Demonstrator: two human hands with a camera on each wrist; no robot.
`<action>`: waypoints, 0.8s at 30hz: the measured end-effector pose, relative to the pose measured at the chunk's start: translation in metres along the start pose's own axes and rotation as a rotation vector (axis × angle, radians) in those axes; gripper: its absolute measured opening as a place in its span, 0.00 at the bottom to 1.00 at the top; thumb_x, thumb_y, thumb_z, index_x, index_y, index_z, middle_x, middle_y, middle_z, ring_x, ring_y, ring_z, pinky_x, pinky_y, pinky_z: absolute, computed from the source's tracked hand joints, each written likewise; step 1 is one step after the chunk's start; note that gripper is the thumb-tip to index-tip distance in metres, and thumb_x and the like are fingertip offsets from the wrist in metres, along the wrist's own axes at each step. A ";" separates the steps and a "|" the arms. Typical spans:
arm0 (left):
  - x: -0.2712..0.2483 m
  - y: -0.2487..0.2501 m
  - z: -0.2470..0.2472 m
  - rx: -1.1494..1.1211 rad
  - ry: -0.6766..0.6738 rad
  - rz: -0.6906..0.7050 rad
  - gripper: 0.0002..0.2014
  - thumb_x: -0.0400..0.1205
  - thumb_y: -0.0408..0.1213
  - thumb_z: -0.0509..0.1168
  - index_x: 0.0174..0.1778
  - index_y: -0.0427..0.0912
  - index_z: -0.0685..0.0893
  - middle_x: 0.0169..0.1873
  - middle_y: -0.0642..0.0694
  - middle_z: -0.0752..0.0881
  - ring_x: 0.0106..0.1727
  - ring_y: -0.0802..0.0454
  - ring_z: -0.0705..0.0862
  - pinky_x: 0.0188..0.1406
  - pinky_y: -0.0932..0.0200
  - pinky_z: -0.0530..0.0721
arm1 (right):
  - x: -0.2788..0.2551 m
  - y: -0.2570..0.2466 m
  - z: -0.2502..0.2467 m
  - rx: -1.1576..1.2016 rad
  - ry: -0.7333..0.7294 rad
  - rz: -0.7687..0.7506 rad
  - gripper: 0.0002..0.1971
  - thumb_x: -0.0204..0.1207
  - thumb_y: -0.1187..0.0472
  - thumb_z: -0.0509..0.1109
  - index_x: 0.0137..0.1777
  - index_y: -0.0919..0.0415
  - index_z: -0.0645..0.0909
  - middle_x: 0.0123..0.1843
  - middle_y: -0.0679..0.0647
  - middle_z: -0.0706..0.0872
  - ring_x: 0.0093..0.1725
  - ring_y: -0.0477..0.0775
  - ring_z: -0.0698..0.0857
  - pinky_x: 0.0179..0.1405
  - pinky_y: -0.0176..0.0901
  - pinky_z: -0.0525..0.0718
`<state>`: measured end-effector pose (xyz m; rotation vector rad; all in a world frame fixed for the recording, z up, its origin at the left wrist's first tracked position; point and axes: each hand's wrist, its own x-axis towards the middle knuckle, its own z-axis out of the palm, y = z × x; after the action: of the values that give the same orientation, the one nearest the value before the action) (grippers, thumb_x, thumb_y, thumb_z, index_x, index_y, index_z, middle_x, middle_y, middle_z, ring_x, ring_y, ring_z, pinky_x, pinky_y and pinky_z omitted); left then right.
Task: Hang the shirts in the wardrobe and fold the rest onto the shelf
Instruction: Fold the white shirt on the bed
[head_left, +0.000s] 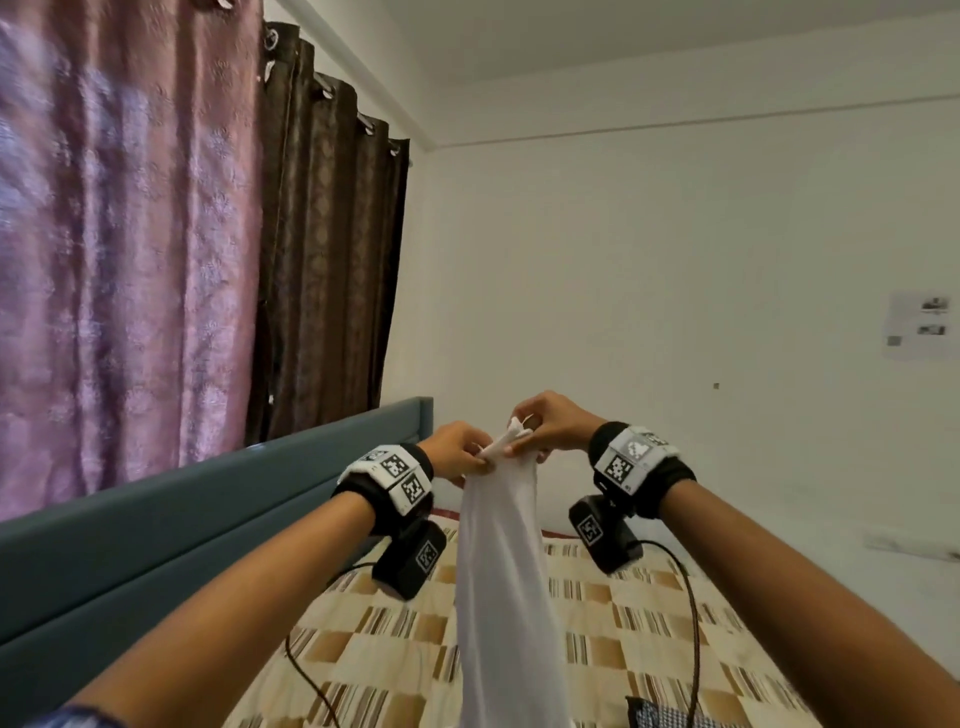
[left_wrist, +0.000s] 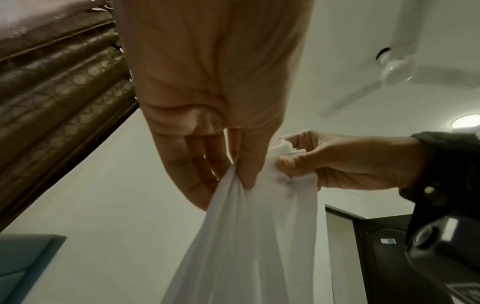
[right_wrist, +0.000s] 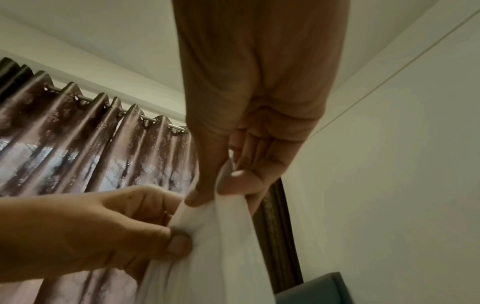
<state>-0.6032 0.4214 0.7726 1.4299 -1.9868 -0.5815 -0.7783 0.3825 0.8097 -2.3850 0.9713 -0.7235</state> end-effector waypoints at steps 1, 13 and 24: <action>0.000 0.001 -0.002 -0.006 -0.003 0.000 0.13 0.81 0.27 0.63 0.61 0.30 0.81 0.49 0.37 0.83 0.51 0.47 0.83 0.43 0.59 0.86 | -0.002 0.003 -0.003 0.007 0.026 0.004 0.09 0.68 0.69 0.79 0.41 0.67 0.79 0.31 0.55 0.82 0.28 0.45 0.84 0.23 0.32 0.82; -0.007 -0.055 0.059 0.419 -0.028 -0.224 0.16 0.75 0.39 0.69 0.58 0.40 0.83 0.57 0.40 0.85 0.57 0.43 0.84 0.44 0.62 0.75 | -0.008 0.023 -0.043 0.070 0.712 -0.001 0.18 0.68 0.67 0.79 0.28 0.58 0.71 0.32 0.60 0.79 0.25 0.56 0.81 0.17 0.35 0.81; -0.036 -0.070 0.042 0.457 -0.140 -0.415 0.18 0.84 0.33 0.60 0.69 0.29 0.75 0.67 0.29 0.77 0.70 0.37 0.76 0.59 0.56 0.70 | -0.035 0.080 -0.108 0.068 1.165 0.171 0.13 0.72 0.63 0.76 0.34 0.63 0.74 0.38 0.62 0.83 0.38 0.66 0.89 0.29 0.46 0.88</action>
<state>-0.5772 0.4327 0.6878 2.1652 -2.0235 -0.4204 -0.9054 0.3333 0.8339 -1.6486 1.4706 -2.0985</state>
